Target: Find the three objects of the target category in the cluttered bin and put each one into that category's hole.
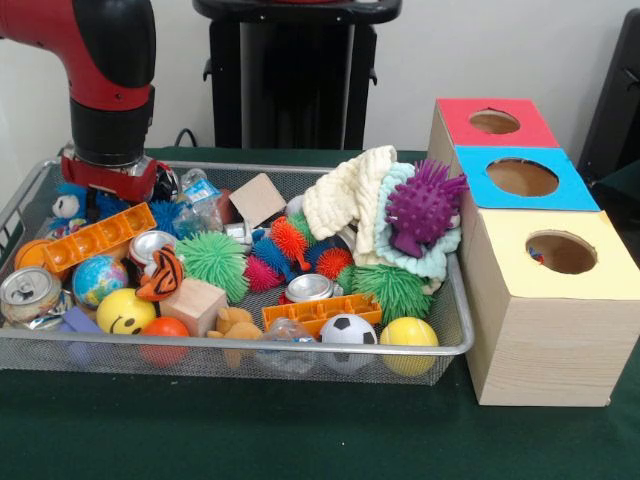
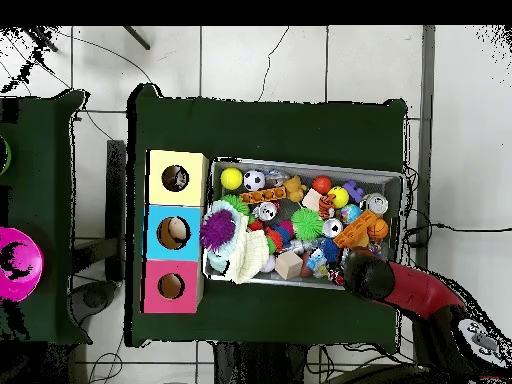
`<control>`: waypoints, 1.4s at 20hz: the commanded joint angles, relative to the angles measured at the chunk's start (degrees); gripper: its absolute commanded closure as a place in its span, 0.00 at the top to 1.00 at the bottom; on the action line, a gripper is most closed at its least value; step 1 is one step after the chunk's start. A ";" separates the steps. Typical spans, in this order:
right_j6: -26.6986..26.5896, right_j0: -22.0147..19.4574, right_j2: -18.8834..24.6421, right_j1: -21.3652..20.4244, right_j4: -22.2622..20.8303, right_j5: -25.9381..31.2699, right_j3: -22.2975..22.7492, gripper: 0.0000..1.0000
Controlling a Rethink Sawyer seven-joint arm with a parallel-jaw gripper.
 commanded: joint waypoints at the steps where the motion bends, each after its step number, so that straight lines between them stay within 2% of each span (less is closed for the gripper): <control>1: -0.47 2.82 5.85 2.70 -1.06 7.45 -1.21 1.00; 5: -1.09 3.83 5.04 -0.57 0.79 14.81 0.12 1.00; 13: -1.62 3.93 6.20 -6.76 2.67 22.88 2.71 1.00; 19: -0.81 4.02 6.54 -7.41 1.57 21.84 2.28 1.00; 28: -1.19 4.12 7.16 -6.72 -0.52 19.48 -1.18 1.00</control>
